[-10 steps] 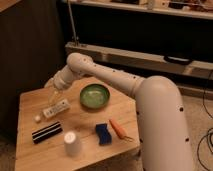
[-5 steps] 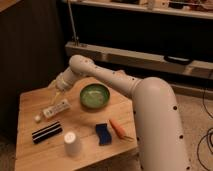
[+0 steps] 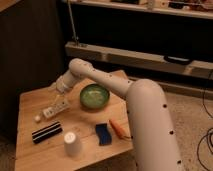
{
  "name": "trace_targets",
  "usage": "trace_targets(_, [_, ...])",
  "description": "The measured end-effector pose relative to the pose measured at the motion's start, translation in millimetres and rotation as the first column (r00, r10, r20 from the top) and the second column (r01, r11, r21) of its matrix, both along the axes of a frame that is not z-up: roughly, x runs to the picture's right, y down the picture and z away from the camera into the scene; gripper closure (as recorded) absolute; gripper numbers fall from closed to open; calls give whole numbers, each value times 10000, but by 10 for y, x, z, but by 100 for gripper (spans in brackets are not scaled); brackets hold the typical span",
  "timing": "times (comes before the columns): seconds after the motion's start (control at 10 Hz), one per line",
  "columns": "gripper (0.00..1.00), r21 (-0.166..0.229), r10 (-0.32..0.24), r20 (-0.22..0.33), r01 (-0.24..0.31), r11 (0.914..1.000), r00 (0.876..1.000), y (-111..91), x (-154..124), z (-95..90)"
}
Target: Stand the bottle upright
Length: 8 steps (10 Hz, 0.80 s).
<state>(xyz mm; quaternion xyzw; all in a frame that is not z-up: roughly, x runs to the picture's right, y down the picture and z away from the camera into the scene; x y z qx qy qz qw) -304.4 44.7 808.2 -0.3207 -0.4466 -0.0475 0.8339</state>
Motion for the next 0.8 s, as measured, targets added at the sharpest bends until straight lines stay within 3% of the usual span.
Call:
trace_targets(0.2, [35, 80, -395, -245, 397, 9992, 9989, 105, 8, 128])
trace_targets(0.8, [35, -298, -1303, -277, 1295, 9911, 9911, 453, -133, 460])
